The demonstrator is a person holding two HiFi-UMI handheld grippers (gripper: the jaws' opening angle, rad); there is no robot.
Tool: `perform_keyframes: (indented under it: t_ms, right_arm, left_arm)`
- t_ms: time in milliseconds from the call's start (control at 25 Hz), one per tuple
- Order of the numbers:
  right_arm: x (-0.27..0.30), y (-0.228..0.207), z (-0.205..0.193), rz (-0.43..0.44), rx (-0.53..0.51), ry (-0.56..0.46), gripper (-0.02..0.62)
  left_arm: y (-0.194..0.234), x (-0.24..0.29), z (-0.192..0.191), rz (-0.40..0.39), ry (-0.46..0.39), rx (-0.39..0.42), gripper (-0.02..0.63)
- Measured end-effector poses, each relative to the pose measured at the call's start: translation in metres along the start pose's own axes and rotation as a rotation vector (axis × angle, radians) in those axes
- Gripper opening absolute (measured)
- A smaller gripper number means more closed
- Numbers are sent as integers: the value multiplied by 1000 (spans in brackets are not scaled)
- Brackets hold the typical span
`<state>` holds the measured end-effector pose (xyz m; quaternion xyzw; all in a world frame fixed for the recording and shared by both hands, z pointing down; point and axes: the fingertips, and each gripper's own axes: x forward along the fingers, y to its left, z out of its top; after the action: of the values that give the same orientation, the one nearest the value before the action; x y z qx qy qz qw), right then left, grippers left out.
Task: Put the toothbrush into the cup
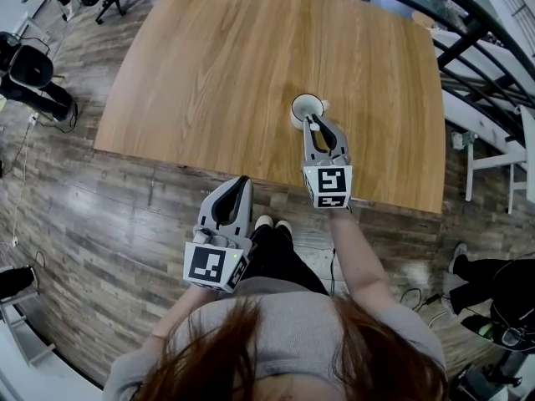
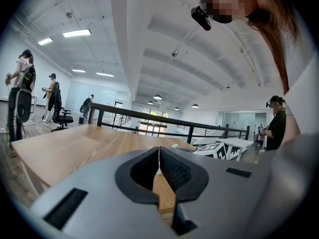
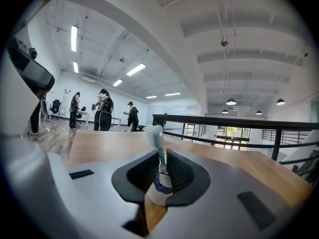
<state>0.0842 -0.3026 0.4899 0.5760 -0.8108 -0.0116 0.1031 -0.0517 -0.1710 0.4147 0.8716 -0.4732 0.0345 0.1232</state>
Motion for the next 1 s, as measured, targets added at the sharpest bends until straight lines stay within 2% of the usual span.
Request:
perform_keyframes:
  t_ms: [360,520,1000]
  right_arm:
    - [-2,1,10,18,14,-49,42]
    - [-5,7,15,63,40,-85,118]
    - [-12,12,14,86,15,-67,121]
  left_arm:
    - [0,1,0,-2,1,3,8]
    - [-2,2,0,-8,0,5,8]
    - [-9,6,1,-35,3,16,8]
